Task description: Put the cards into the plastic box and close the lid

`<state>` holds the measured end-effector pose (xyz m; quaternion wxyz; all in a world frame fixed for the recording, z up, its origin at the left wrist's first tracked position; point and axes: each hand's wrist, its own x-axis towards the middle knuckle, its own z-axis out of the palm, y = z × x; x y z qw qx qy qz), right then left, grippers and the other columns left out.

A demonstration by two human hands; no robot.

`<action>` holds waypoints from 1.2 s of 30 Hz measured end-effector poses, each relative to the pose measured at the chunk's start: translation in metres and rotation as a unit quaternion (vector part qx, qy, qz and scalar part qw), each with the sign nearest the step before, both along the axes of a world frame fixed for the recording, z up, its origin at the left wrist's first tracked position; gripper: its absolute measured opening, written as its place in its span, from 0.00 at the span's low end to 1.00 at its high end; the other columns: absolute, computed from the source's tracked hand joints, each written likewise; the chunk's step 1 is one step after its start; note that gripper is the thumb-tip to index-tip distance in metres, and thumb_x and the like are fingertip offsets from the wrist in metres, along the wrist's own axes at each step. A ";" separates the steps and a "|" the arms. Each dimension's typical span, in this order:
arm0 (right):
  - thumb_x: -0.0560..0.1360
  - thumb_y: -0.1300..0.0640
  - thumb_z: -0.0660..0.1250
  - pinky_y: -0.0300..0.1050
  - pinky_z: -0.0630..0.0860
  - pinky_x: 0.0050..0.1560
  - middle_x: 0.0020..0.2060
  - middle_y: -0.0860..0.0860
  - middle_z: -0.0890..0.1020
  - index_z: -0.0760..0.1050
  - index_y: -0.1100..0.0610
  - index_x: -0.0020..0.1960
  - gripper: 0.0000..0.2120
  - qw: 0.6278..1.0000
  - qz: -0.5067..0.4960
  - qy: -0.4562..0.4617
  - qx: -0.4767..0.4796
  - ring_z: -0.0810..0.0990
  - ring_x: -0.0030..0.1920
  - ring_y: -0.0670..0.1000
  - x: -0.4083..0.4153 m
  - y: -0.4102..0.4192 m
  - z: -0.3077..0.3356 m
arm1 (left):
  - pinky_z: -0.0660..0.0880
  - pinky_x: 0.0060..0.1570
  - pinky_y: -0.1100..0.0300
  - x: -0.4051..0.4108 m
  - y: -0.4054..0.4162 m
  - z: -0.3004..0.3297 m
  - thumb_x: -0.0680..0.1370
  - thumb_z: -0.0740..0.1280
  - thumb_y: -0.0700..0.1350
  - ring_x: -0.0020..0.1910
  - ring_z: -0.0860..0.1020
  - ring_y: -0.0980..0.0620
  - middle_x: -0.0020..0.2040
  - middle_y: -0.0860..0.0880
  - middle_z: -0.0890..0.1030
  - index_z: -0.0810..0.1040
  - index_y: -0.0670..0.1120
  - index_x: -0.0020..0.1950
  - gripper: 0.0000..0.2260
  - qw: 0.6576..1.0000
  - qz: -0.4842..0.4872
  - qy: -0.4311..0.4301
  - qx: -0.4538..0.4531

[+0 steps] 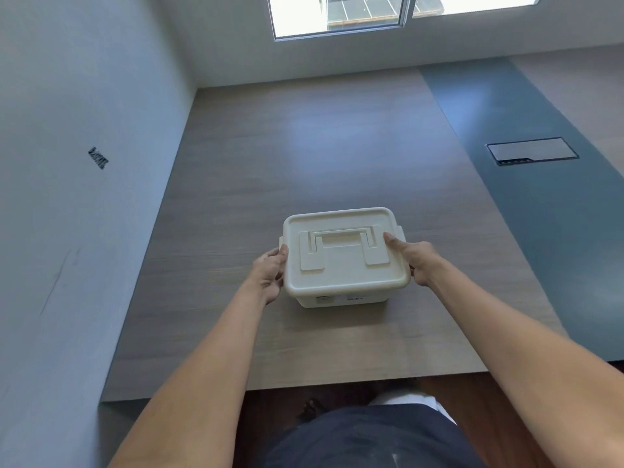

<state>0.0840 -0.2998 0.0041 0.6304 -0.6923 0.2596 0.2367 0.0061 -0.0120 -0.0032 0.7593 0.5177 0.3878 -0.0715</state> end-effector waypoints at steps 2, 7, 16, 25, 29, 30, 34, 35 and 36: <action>0.61 0.45 0.82 0.58 0.81 0.56 0.55 0.58 0.84 0.75 0.66 0.61 0.38 1.000 0.003 0.012 -0.001 0.84 0.53 0.60 0.003 -0.001 0.003 | 0.74 0.24 0.66 -0.001 -0.002 0.001 0.81 0.67 0.42 0.25 0.79 0.58 0.33 0.50 0.84 0.76 0.37 0.65 0.14 1.000 0.015 -0.019 -0.012; 0.66 0.48 0.80 0.56 0.81 0.54 0.51 0.59 0.85 0.80 0.66 0.53 0.25 0.985 0.018 -0.099 -0.140 0.84 0.52 0.60 0.004 0.003 0.010 | 0.78 0.40 0.58 0.001 -0.010 0.007 0.81 0.67 0.40 0.39 0.81 0.51 0.44 0.46 0.83 0.79 0.42 0.55 0.04 0.980 -0.010 -0.060 0.188; 0.82 0.52 0.61 0.50 0.72 0.43 0.45 0.63 0.80 0.77 0.65 0.45 0.16 0.893 0.022 -0.275 -0.355 0.79 0.46 0.63 -0.024 0.029 -0.005 | 0.64 0.47 0.61 0.004 -0.033 0.007 0.84 0.58 0.40 0.47 0.72 0.44 0.54 0.39 0.72 0.77 0.35 0.58 0.12 0.862 -0.095 -0.028 0.497; 0.82 0.50 0.60 0.51 0.73 0.43 0.48 0.63 0.80 0.76 0.64 0.47 0.17 0.889 0.052 -0.271 -0.365 0.80 0.48 0.63 0.000 0.035 0.002 | 0.66 0.58 0.62 0.032 -0.025 0.010 0.85 0.58 0.43 0.61 0.75 0.41 0.61 0.37 0.72 0.73 0.33 0.69 0.18 0.875 -0.081 -0.034 0.476; 0.82 0.49 0.60 0.48 0.69 0.40 0.47 0.64 0.82 0.78 0.65 0.47 0.19 0.881 0.094 -0.261 -0.384 0.81 0.48 0.63 0.029 0.038 0.008 | 0.69 0.58 0.55 0.055 -0.017 0.012 0.84 0.58 0.43 0.58 0.75 0.39 0.60 0.35 0.73 0.76 0.32 0.60 0.15 0.878 -0.087 -0.019 0.470; 0.82 0.49 0.61 0.47 0.68 0.40 0.47 0.63 0.82 0.78 0.66 0.47 0.19 0.881 0.101 -0.255 -0.386 0.81 0.48 0.62 0.035 0.038 0.010 | 0.70 0.56 0.54 0.060 -0.015 0.013 0.84 0.59 0.43 0.57 0.76 0.38 0.58 0.34 0.74 0.76 0.31 0.56 0.14 0.879 -0.086 -0.017 0.469; 0.81 0.46 0.60 0.47 0.68 0.41 0.47 0.62 0.83 0.79 0.64 0.48 0.21 0.871 0.127 -0.254 -0.402 0.81 0.48 0.62 0.047 0.033 0.009 | 0.70 0.46 0.54 0.066 -0.005 0.005 0.83 0.60 0.46 0.51 0.77 0.36 0.49 0.35 0.76 0.71 0.41 0.41 0.13 0.877 -0.100 -0.025 0.470; 0.81 0.44 0.59 0.47 0.68 0.40 0.45 0.61 0.83 0.79 0.62 0.47 0.22 0.868 0.131 -0.266 -0.398 0.81 0.47 0.62 0.049 0.030 0.005 | 0.70 0.44 0.53 0.065 -0.002 0.001 0.83 0.59 0.48 0.50 0.78 0.36 0.46 0.38 0.76 0.70 0.42 0.40 0.15 0.877 -0.092 -0.043 0.470; 0.81 0.41 0.57 0.47 0.68 0.40 0.43 0.59 0.82 0.79 0.61 0.44 0.24 0.875 0.130 -0.255 -0.390 0.81 0.45 0.61 0.047 0.029 0.010 | 0.72 0.44 0.53 0.062 -0.002 0.002 0.83 0.58 0.53 0.49 0.79 0.37 0.45 0.41 0.77 0.73 0.42 0.40 0.18 0.886 -0.072 -0.039 0.456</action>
